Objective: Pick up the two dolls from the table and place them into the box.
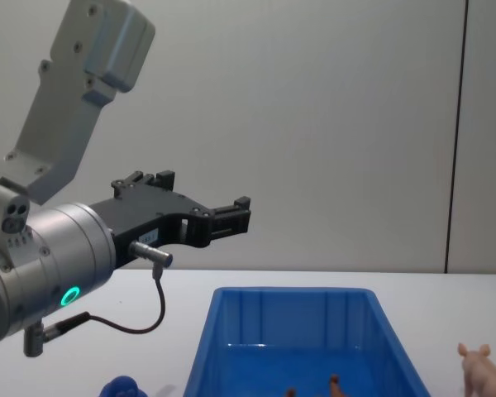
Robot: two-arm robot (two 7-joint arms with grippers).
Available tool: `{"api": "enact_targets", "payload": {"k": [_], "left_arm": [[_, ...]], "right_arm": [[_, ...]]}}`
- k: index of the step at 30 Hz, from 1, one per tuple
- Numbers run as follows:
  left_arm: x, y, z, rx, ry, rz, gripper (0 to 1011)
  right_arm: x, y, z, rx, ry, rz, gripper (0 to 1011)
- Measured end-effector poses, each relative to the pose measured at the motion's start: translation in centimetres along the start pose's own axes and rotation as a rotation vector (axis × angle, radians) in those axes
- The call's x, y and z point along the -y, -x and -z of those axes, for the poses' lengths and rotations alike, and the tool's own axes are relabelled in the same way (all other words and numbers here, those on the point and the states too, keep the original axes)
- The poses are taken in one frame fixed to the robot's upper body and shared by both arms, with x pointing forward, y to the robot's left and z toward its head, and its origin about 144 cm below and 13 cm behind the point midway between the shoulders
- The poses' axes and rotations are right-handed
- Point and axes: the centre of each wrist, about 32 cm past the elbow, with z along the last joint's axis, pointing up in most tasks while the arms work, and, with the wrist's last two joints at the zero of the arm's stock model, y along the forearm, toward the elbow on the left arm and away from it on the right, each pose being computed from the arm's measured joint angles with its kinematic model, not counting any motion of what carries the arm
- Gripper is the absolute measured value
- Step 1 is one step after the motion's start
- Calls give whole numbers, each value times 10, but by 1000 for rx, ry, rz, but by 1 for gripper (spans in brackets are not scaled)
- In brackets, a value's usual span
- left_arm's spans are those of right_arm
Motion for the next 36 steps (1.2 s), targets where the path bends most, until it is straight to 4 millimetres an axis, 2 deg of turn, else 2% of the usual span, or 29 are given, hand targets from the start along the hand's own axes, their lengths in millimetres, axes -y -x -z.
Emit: {"api": "enact_targets", "payload": {"k": [3, 6, 16, 26, 36], "left_arm": [[0, 0, 0, 0, 0, 0, 1002], [0, 0, 0, 0, 0, 0, 1002], [0, 0, 0, 0, 0, 0, 1002], [0, 0, 0, 0, 0, 0, 1001], [0, 0, 0, 0, 0, 0, 1002]], "right_arm": [[0, -1, 0, -13, -17, 2, 424], [0, -1, -1, -21, -35, 5, 372], [4, -2, -9, -39, -131, 25, 363], [11, -1, -27, -38, -265, 10, 363], [19, 12, -48, 1, -318, -86, 363]]}}
